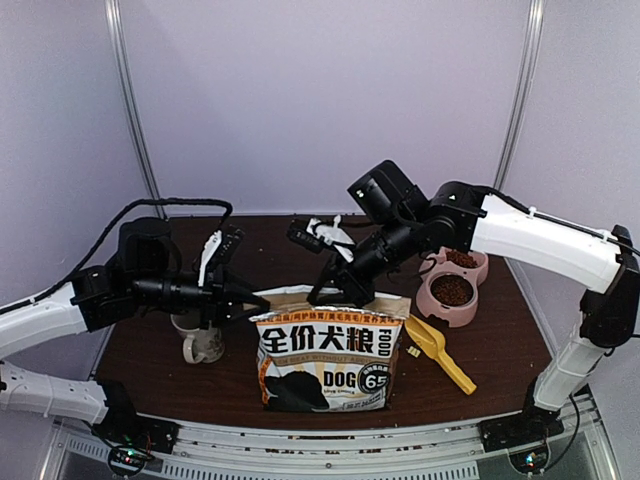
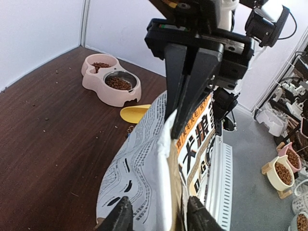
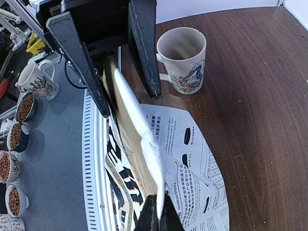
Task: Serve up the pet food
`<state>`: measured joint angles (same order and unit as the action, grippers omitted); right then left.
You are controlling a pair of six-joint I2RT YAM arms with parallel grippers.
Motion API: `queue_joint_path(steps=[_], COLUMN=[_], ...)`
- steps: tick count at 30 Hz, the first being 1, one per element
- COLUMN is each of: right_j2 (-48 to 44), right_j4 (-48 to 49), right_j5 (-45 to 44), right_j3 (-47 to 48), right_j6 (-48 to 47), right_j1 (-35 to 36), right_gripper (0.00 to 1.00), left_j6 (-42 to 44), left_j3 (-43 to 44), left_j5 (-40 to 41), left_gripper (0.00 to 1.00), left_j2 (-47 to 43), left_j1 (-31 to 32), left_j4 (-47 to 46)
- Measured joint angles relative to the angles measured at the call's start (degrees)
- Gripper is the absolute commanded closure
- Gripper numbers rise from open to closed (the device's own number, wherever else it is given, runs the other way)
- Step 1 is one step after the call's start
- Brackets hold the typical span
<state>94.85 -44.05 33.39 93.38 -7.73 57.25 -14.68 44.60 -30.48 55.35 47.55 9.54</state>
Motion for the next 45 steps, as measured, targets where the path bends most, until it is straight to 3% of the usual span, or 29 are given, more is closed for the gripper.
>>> queue_joint_path(steps=[5,6,9,11,14,15,16,21,26,27,34,45], right_j2=[0.0,0.0,-0.02,-0.02,-0.57,-1.18,-2.1,-14.82,-29.31,-31.5,-28.15,-15.61], right_j4=[0.09,0.15,0.57,0.85,1.49,1.95,2.58,10.56,18.53,19.87,21.42,21.14], right_j5=[1.75,2.01,2.73,2.82,2.93,3.06,3.08,1.16,-2.25,-3.8,-7.91,-9.99], right_j3=[-0.26,-0.33,-0.66,-0.79,-1.49,-2.19,-2.89,-13.0,-25.92,-32.52,-46.29,-46.99], right_j6=[0.26,0.37,0.59,0.63,1.11,1.64,2.54,8.66,17.2,21.31,26.14,23.56], right_j1=[-0.24,-0.35,-0.52,-0.63,-1.11,-1.25,-1.4,-5.79,-14.8,-19.06,-22.91,-23.43], right_gripper=[1.0,1.0,1.0,0.97,0.62,0.46,0.38,0.25,0.32,0.34,0.46,0.61], left_j6=[1.18,1.4,1.97,2.21,2.34,2.34,2.32,1.7,0.66,0.2,-0.39,-1.33], left_j3=[2.38,2.89,3.43,3.45,3.43,3.43,3.43,3.43,3.13,3.06,2.78,2.64], left_j5=[-1.33,-1.46,-1.77,-2.58,-3.37,-3.48,-3.65,-3.87,-3.63,-3.58,-3.15,-3.04], left_gripper=[0.59,0.63,0.96,1.0,1.0,1.0,1.0,1.0,1.0,1.0,1.0,1.0], left_j2=[3.48,4.22,5.38,5.44,5.51,5.53,5.53,5.68,5.68,5.68,5.25,5.03], left_j1=[-0.2,-0.22,-0.33,-0.37,-0.42,-0.44,-0.48,-0.63,-0.68,-0.74,-0.74,-0.74], left_j4=[1.31,1.62,2.01,2.01,1.73,1.73,1.68,1.49,0.94,0.83,0.81,0.85])
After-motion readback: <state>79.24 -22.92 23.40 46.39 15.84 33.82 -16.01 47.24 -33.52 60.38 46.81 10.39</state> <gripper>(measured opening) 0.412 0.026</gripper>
